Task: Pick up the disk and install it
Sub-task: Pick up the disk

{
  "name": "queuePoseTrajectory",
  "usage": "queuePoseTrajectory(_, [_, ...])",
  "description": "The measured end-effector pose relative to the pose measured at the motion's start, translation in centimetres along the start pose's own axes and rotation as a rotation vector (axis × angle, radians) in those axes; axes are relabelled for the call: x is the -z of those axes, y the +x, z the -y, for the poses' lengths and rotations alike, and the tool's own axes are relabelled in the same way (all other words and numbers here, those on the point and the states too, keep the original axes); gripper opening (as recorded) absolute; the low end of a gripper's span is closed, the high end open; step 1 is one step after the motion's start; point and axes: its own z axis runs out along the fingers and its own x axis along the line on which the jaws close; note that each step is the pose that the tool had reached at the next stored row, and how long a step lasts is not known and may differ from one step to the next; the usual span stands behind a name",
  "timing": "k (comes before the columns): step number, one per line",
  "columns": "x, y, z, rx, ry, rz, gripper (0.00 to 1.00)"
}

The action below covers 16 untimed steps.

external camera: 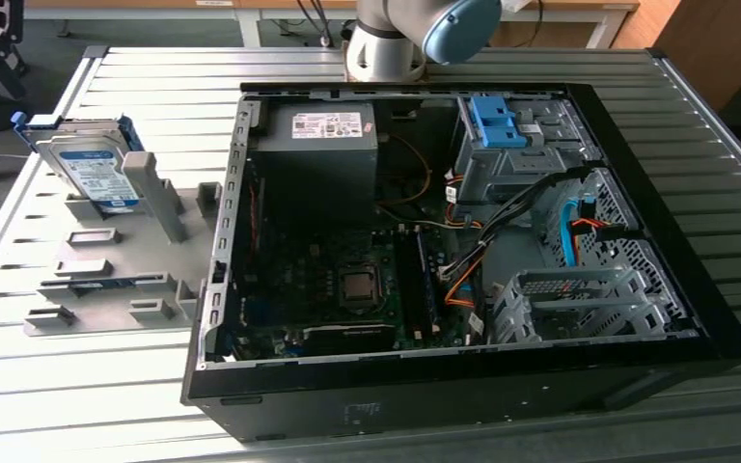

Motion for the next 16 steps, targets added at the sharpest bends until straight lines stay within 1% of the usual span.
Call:
queuePoseTrajectory(5, [-0.12, 0.0, -0.01, 0.091, -0.0025, -0.0016, 0.11])
queuePoseTrajectory(8, [-0.18, 0.0, 0.0, 0.133, -0.0028, -0.0006, 0.11])
queuePoseTrajectory(11, [-0.29, -0.16, -0.08, 0.146, 0.0, 0.0007, 0.11])
queuePoseTrajectory(14, [-0.36, -0.83, -0.4, 0.147, -0.0002, 0.0004, 0.11])
queuePoseTrajectory(16, [-0.43, -1.05, -0.5, 0.15, -0.0001, 0.0003, 0.11])
